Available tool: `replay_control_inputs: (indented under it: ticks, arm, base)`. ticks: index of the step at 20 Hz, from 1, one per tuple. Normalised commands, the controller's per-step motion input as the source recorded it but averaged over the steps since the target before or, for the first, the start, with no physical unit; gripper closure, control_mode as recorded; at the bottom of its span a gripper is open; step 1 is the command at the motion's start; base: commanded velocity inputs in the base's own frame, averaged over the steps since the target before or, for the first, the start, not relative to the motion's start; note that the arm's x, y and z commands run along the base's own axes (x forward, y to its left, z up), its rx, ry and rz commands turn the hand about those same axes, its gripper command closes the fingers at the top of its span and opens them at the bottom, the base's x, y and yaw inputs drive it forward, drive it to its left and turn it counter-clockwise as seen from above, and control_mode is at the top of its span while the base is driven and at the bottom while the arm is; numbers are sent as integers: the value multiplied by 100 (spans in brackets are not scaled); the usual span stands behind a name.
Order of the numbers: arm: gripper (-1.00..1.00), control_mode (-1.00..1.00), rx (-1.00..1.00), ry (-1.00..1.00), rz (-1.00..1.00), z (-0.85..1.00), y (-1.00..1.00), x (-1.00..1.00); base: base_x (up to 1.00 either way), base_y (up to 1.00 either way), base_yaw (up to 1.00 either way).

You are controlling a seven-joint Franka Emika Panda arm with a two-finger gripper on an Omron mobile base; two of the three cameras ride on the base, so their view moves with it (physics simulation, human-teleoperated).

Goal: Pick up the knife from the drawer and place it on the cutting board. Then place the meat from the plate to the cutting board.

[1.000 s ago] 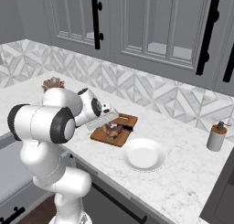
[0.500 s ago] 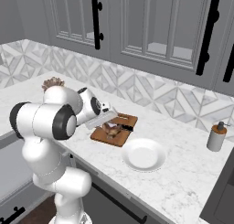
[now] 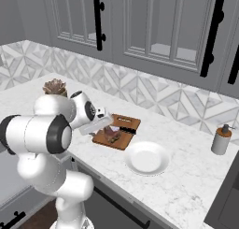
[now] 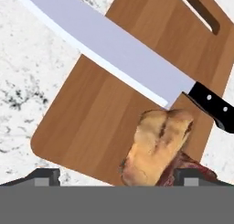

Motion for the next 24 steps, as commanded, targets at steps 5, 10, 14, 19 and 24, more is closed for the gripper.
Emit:
replay_control_inputs:
  ticks: [5,10,14,19,24]
  arm:
    - [-100,-100,7,2,-5,-1,0,-51]
    - [-100,-100,0,-3,-2,11,1,0]
    - [-100,-100,0,-15,0,49,25,-42]
    - [-100,-100,0,-19,0,77,42,-61]
    - [-100,-100,2,-15,0,100,1,-49]
  base:
    - [0,0,0]
    - [0,0,0]
    - [0,0,0]
    - [0,0,0]
    - [0,0,0]
